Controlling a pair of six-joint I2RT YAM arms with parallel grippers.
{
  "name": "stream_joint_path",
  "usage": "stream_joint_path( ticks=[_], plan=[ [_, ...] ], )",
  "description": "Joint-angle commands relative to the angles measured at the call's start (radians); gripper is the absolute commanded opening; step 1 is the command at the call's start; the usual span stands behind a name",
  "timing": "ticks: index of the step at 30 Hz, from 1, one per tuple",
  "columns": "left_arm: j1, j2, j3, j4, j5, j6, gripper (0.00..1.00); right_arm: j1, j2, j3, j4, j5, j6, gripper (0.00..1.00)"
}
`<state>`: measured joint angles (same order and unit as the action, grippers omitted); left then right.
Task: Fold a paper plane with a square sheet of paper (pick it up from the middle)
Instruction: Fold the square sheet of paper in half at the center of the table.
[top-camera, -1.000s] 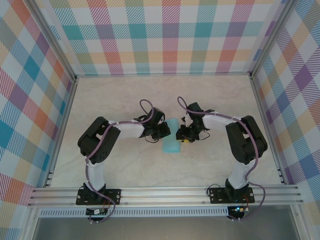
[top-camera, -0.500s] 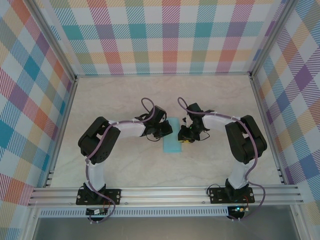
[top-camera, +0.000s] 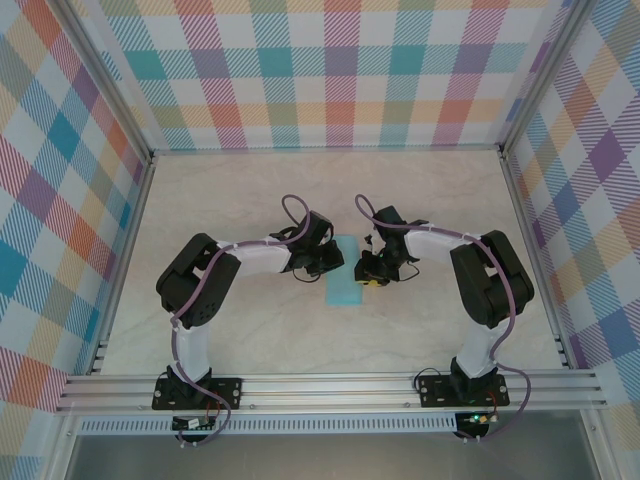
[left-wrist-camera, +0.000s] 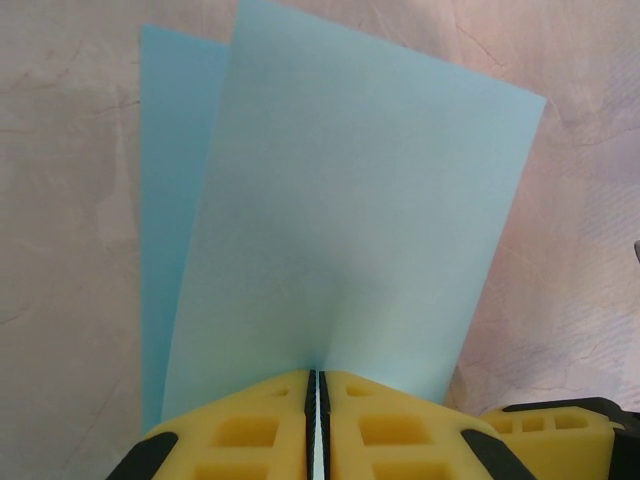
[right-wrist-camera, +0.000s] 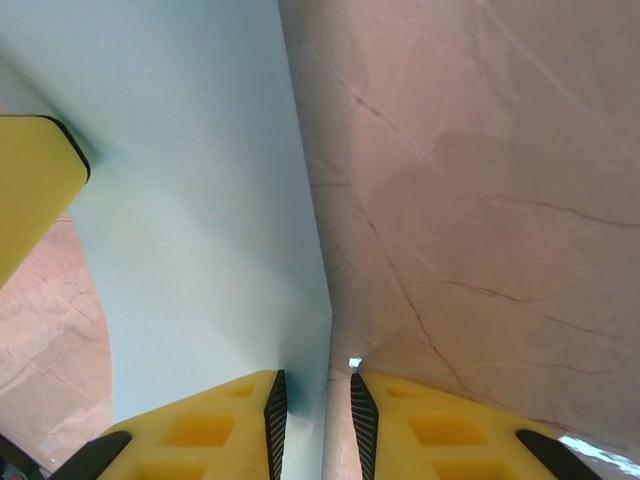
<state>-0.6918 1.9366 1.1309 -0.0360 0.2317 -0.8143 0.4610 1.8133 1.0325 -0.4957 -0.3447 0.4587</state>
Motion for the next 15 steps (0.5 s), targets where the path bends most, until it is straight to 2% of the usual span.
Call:
stream_joint_path(
  ticks=[1,15],
  plan=[
    [-0.011,0.016,0.013,-0.031,-0.012,0.020,0.12,0.002,0.046,-0.014,-0.022,0.042,-0.012,0.28],
    [-0.011,0.029,0.020,-0.057,-0.025,0.031,0.12,0.003,0.068,-0.011,-0.026,0.050,-0.025,0.31]
  ],
)
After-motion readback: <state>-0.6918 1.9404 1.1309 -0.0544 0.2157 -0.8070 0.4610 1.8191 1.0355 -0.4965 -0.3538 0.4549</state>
